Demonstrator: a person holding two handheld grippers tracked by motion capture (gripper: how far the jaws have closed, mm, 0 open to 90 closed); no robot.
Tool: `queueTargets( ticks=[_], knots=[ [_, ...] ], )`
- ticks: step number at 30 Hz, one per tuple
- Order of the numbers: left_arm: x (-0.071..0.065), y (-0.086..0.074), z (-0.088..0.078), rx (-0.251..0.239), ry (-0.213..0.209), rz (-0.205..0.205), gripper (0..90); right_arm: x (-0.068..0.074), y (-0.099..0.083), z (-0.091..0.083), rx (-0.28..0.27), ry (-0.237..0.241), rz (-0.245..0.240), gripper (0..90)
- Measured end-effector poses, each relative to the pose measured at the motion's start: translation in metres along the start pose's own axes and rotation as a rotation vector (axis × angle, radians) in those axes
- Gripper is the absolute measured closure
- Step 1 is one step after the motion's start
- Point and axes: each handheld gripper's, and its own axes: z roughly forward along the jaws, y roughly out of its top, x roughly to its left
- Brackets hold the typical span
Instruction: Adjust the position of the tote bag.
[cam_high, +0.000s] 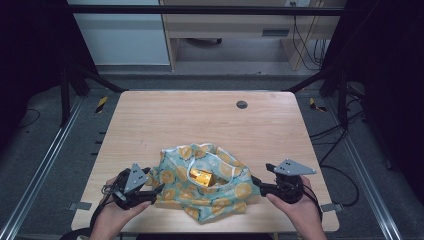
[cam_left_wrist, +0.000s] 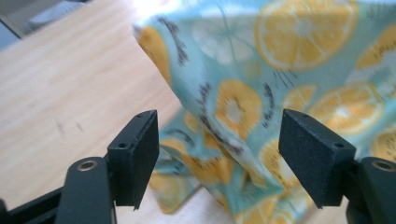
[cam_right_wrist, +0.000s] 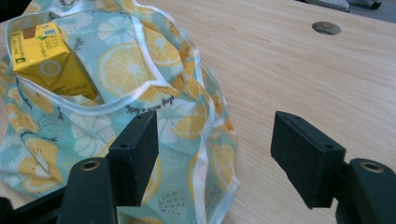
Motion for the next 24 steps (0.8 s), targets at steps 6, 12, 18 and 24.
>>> queueTargets(
  ticks=[6, 12, 18, 24],
  knots=[
    [0.009, 0.024, 0.004, -0.006, 0.021, 0.026, 25.1, -0.001, 0.017, 0.004, 0.006, 0.008, -0.01, 39.0],
    [0.015, 0.057, 0.019, -0.005, 0.026, 0.052, 25.0, 0.001, 0.033, 0.026, 0.037, 0.03, -0.007, 46.7],
    [0.026, 0.079, 0.042, 0.021, -0.011, 0.05, 25.3, -0.002, 0.035, 0.057, 0.103, 0.044, 0.03, 42.1],
    [0.029, 0.081, 0.058, 0.054, -0.083, 0.019, 21.2, -0.006, 0.026, 0.076, 0.174, 0.095, 0.105, 43.6]
  ],
)
